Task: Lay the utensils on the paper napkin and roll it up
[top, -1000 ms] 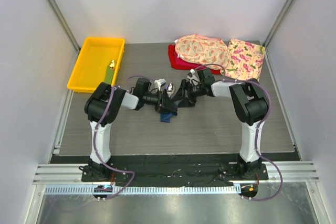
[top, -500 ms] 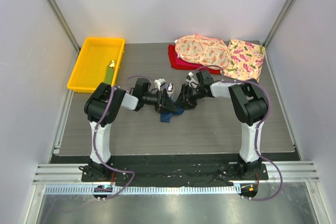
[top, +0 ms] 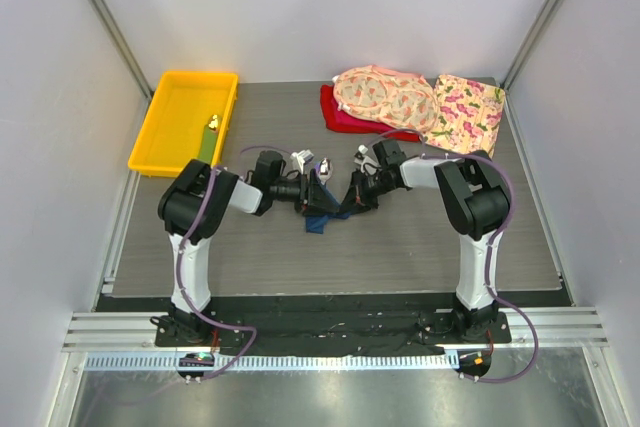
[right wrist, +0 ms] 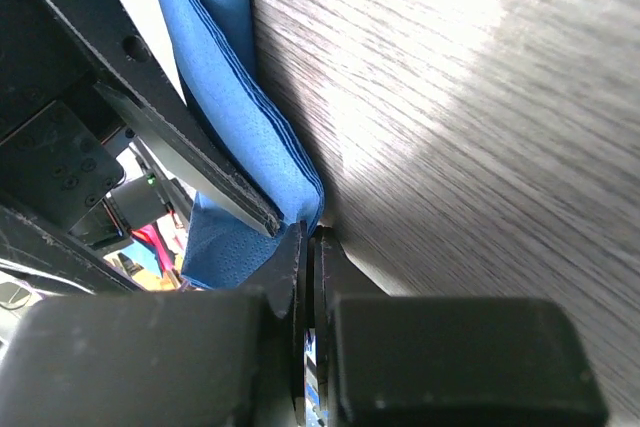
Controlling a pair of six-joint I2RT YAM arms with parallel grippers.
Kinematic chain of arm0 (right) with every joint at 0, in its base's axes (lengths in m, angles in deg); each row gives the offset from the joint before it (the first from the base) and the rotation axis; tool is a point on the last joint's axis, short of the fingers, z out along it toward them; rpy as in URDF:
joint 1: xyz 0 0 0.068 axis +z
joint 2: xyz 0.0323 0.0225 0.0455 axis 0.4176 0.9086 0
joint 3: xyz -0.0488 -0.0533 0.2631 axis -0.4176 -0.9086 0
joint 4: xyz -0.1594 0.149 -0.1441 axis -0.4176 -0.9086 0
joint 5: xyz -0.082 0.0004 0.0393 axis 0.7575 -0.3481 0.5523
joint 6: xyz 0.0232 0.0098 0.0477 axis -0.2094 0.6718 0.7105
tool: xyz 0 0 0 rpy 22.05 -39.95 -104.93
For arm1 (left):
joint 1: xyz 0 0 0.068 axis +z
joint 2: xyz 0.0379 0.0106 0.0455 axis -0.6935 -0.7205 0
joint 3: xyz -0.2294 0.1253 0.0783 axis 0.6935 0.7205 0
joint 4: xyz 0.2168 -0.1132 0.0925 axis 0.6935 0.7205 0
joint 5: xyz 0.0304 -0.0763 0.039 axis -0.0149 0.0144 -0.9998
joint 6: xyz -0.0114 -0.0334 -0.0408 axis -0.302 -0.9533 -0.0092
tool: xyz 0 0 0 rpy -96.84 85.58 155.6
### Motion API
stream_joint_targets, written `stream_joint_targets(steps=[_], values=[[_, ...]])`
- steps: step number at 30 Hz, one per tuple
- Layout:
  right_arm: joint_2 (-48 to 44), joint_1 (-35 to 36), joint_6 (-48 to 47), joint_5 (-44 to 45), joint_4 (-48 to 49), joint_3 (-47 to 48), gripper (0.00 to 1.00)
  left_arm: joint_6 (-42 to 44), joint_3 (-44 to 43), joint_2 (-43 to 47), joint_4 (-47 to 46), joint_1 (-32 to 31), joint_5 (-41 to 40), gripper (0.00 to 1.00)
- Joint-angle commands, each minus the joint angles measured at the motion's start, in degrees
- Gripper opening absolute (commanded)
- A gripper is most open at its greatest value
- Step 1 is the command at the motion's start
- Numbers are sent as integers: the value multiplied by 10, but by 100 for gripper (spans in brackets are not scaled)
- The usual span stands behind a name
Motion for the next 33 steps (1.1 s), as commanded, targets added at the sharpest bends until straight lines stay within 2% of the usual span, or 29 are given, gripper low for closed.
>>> stream_joint_targets(steps=[1, 9, 13, 15, 20, 30, 33], values=[[9, 3, -38, 75, -42, 6, 1, -9, 17, 42, -7, -2, -44, 54], [10, 4, -40, 79, -44, 6, 1, -59, 55, 116, -13, 19, -42, 52], [10, 4, -40, 78, -43, 4, 1, -53, 77, 139, 13, 27, -46, 49], [8, 5, -41, 78, -43, 4, 1, -36, 85, 146, 57, 27, -60, 45], [3, 6, -41, 79, -42, -1, 1, -35, 100, 132, 76, 28, -75, 37], [2, 7, -44, 83, -42, -3, 1, 53, 90, 96, 197, 28, -78, 24], [1, 7, -44, 85, -44, 0, 1, 105, 77, 89, 264, 28, -92, 21]])
